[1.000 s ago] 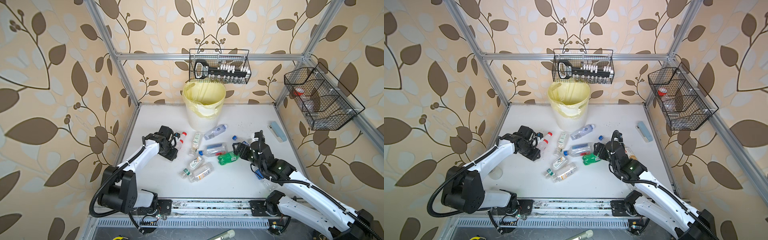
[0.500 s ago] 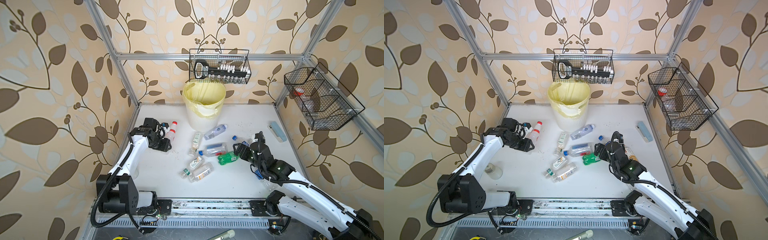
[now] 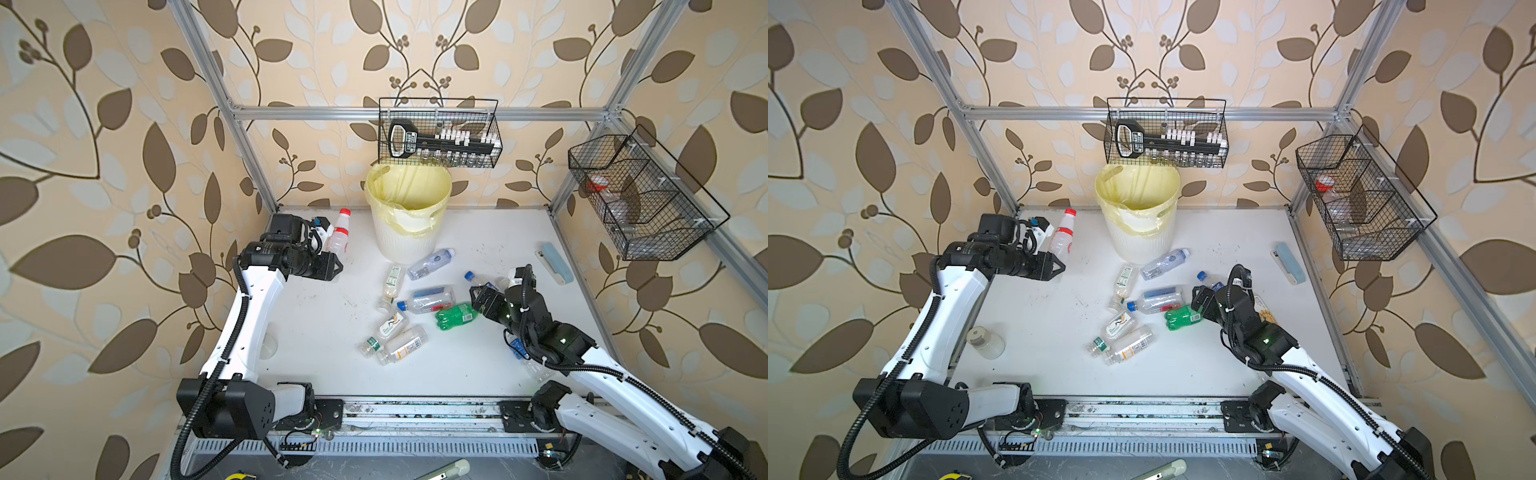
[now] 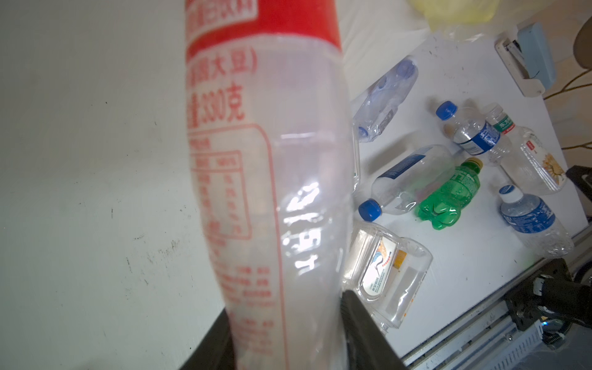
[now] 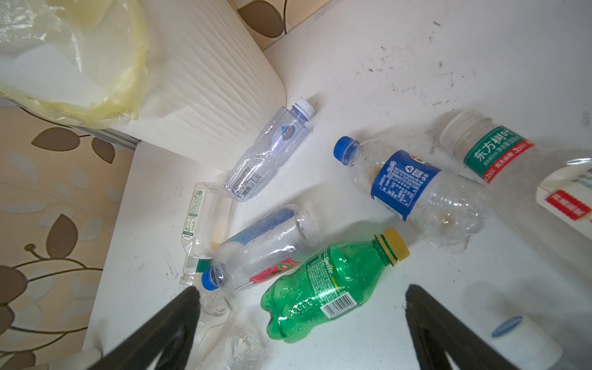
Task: Throw the plastic bottles in the bin
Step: Throw the plastic bottle into the trash bin.
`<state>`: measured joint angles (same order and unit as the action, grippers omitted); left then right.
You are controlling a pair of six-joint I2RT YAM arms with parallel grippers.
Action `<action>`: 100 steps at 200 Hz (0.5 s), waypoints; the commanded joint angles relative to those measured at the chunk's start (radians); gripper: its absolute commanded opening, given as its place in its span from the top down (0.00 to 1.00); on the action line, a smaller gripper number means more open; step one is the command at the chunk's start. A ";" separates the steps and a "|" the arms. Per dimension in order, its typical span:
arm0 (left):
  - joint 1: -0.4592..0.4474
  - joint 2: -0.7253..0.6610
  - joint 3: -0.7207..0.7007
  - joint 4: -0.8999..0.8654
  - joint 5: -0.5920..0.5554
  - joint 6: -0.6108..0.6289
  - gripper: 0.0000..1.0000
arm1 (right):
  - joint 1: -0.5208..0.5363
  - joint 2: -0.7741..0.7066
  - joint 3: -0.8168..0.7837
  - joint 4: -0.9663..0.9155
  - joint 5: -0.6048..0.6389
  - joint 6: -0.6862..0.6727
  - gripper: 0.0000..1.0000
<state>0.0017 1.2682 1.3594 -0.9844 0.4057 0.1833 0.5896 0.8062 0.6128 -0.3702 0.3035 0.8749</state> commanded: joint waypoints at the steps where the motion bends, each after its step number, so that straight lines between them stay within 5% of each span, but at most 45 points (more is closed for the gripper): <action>1: 0.009 -0.034 0.069 -0.019 0.036 -0.038 0.56 | -0.004 -0.013 -0.024 -0.010 0.011 0.018 0.00; 63: 0.009 -0.023 0.222 -0.021 0.050 -0.097 0.55 | -0.004 -0.025 -0.026 -0.018 0.008 0.022 0.00; 100: 0.009 -0.115 0.157 0.014 0.039 -0.097 0.53 | -0.006 -0.045 -0.033 -0.025 0.023 0.017 0.00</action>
<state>0.0017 1.2419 1.5459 -0.9936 0.4221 0.0978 0.5884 0.7784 0.6029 -0.3717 0.3038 0.8787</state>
